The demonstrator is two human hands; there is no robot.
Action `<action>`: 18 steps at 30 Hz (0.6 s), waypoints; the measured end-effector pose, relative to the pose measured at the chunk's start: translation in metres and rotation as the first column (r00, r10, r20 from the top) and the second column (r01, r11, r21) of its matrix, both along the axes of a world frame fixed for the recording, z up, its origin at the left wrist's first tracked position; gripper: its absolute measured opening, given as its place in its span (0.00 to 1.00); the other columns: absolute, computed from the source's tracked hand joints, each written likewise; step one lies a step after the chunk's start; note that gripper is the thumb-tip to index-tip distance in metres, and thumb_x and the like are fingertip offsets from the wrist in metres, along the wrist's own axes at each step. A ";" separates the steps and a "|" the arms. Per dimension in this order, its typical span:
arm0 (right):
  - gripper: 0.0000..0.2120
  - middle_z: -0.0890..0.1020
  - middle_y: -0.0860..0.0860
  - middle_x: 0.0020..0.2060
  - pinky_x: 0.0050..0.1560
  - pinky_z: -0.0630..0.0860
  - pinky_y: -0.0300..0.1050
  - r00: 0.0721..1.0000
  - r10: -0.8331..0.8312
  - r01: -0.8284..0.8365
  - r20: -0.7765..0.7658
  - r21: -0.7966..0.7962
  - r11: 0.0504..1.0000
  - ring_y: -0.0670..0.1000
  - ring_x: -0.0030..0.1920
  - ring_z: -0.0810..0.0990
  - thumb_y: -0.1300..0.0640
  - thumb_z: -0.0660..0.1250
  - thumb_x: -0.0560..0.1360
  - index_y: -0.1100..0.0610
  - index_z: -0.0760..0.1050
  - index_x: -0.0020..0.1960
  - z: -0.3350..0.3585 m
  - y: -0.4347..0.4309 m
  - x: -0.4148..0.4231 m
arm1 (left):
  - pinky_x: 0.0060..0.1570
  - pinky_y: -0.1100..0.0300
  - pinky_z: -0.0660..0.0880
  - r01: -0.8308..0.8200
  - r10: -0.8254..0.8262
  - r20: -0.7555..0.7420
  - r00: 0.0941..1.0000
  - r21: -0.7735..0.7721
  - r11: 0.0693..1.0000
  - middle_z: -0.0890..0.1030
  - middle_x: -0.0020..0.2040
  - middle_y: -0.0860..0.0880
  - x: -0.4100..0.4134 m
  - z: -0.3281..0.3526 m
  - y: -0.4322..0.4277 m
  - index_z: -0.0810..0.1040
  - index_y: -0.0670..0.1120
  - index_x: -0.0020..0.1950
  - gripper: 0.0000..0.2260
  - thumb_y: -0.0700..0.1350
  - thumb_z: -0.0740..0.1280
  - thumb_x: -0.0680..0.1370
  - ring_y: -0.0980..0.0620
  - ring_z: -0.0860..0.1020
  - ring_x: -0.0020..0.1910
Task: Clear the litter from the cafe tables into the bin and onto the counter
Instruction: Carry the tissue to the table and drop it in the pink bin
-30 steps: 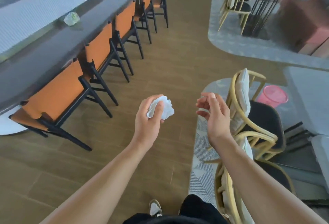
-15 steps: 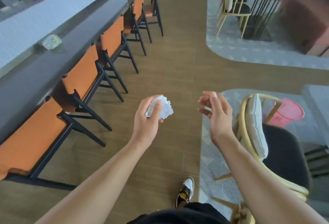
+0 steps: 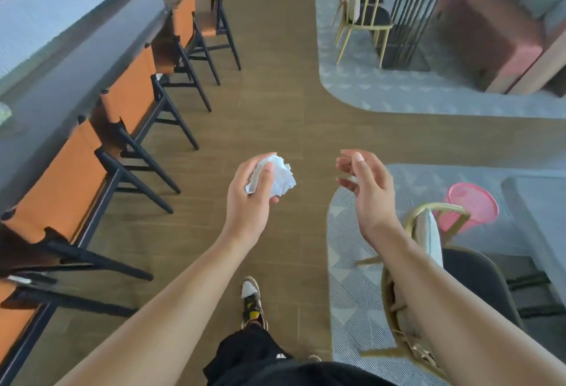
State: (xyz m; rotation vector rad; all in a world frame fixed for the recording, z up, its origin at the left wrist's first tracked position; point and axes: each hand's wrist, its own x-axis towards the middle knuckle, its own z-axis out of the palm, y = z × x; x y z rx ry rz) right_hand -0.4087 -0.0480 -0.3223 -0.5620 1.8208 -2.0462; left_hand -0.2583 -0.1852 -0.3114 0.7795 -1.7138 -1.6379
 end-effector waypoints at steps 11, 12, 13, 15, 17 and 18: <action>0.13 0.86 0.45 0.49 0.55 0.80 0.48 0.982 -0.185 0.186 -0.035 0.004 0.983 0.50 0.57 0.85 0.39 0.66 0.77 0.42 0.86 0.51 0.003 -0.152 -0.145 | 0.41 0.65 0.78 0.179 -0.180 -0.029 0.983 -0.028 0.983 0.83 0.63 0.47 -0.169 -0.003 -0.184 0.83 0.54 0.63 0.12 0.54 0.63 0.84 0.48 0.83 0.51; 0.13 0.86 0.46 0.49 0.54 0.80 0.47 0.979 -0.202 0.202 -0.038 -0.004 0.979 0.50 0.57 0.85 0.39 0.66 0.77 0.43 0.86 0.51 0.005 -0.163 -0.155 | 0.40 0.65 0.78 0.194 -0.195 -0.038 0.980 -0.035 0.980 0.83 0.63 0.47 -0.181 0.000 -0.198 0.83 0.55 0.63 0.12 0.55 0.63 0.84 0.49 0.83 0.50; 0.13 0.86 0.47 0.49 0.54 0.80 0.47 0.974 -0.222 0.221 -0.042 -0.015 0.975 0.50 0.57 0.85 0.39 0.67 0.77 0.43 0.86 0.51 0.006 -0.174 -0.165 | 0.41 0.65 0.78 0.210 -0.213 -0.048 0.976 -0.047 0.977 0.83 0.62 0.48 -0.195 0.003 -0.212 0.83 0.56 0.63 0.12 0.55 0.63 0.84 0.50 0.83 0.51; 0.13 0.86 0.48 0.50 0.53 0.81 0.46 0.966 -0.259 0.259 -0.018 -0.019 0.966 0.51 0.57 0.85 0.39 0.67 0.76 0.43 0.86 0.51 0.005 -0.192 -0.182 | 0.41 0.63 0.79 0.233 -0.236 -0.040 0.971 -0.055 0.971 0.83 0.62 0.48 -0.222 0.005 -0.237 0.83 0.56 0.62 0.12 0.56 0.63 0.83 0.51 0.84 0.52; 0.13 0.86 0.51 0.50 0.53 0.81 0.46 0.955 -0.296 0.296 0.004 -0.018 0.955 0.52 0.57 0.85 0.39 0.67 0.76 0.44 0.86 0.51 0.003 -0.201 -0.198 | 0.42 0.61 0.80 0.263 -0.264 -0.032 0.964 -0.045 0.964 0.83 0.63 0.47 -0.249 0.006 -0.252 0.83 0.56 0.62 0.13 0.56 0.63 0.83 0.50 0.84 0.54; 0.13 0.86 0.51 0.51 0.53 0.81 0.46 0.949 -0.314 0.314 0.014 -0.016 0.949 0.53 0.57 0.85 0.40 0.66 0.76 0.45 0.85 0.51 0.002 -0.203 -0.205 | 0.42 0.61 0.80 0.282 -0.283 -0.028 0.959 -0.044 0.959 0.83 0.63 0.47 -0.261 0.005 -0.255 0.84 0.56 0.62 0.13 0.56 0.63 0.83 0.50 0.84 0.54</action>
